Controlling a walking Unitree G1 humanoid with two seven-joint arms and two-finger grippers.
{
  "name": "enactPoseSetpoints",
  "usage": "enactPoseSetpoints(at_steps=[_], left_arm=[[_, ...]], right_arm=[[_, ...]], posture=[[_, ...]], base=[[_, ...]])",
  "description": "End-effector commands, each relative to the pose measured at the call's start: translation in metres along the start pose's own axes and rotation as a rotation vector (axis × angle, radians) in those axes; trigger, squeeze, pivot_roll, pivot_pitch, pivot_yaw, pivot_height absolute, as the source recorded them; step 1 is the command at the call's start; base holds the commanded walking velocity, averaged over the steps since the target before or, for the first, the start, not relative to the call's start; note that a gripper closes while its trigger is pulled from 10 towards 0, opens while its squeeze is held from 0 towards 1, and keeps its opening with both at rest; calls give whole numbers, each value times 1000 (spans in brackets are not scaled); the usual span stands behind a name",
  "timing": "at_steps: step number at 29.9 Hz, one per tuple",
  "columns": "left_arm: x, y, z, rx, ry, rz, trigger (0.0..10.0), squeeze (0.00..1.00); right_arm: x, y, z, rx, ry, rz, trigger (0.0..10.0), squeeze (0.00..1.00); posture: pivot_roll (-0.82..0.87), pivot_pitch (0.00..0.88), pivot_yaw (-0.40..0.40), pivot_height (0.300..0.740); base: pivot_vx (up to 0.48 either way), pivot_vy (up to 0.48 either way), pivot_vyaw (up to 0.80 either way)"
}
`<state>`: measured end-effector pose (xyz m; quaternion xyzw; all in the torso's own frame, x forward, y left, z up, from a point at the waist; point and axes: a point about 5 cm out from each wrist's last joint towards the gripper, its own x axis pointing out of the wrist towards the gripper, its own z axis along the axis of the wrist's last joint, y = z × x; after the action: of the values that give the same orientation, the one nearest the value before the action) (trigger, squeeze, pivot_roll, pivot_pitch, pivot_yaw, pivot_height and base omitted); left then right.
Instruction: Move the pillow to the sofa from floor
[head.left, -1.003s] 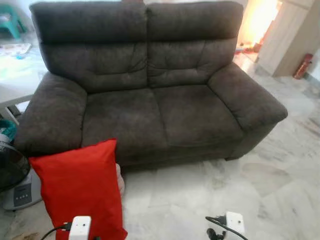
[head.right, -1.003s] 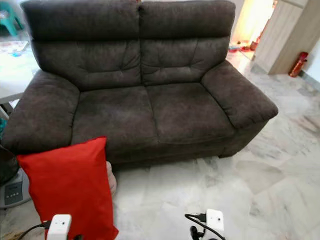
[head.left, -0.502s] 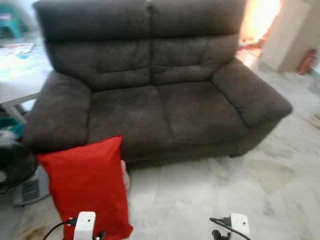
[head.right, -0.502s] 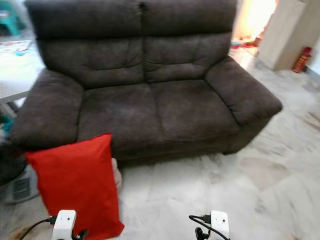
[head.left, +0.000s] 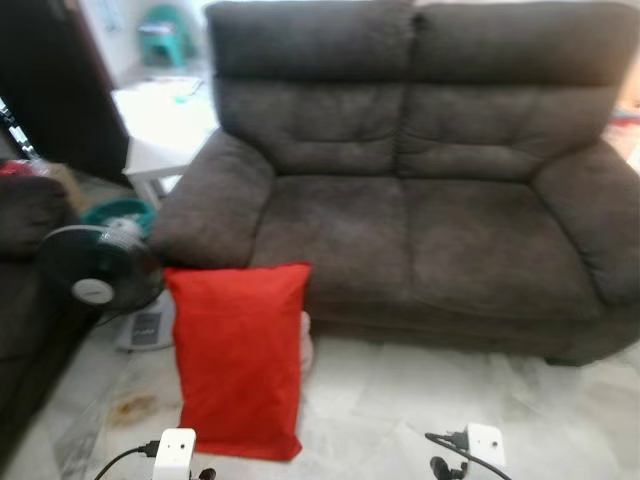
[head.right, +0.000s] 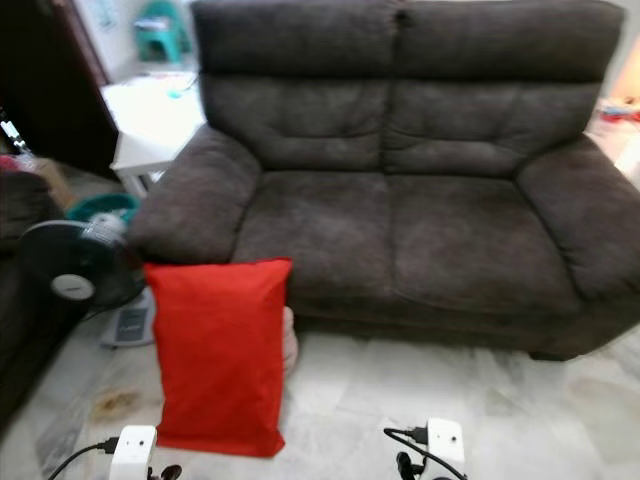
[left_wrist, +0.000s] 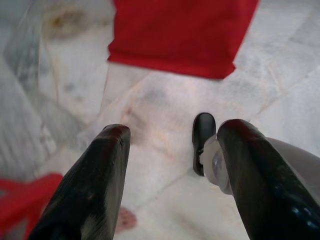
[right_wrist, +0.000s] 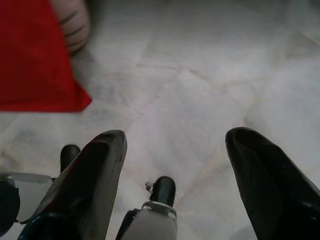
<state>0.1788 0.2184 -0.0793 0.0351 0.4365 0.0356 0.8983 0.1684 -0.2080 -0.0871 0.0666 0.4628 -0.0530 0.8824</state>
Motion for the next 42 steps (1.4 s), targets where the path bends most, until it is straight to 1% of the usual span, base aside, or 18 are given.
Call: enactPoseSetpoints(at_steps=[1, 13, 42], left_arm=[[-2, 2, -8, -14, 35, 1, 10000, 0], [-2, 2, -8, -25, 34, -7, 10000, 0], [-2, 2, -8, -32, 34, -13, 10000, 0]], right_arm=[[0, 6, -4, 15, 14, 14, 10000, 0], [0, 6, -4, 27, 8, 14, 10000, 0], [0, 6, -3, 15, 10, 11, 10000, 0]], posture=[[95, 0, -22, 740], [94, 0, -21, 740], [97, 0, -23, 740]], base=[[0, 0, 0], [0, 0, 0], [247, 0, 0]])
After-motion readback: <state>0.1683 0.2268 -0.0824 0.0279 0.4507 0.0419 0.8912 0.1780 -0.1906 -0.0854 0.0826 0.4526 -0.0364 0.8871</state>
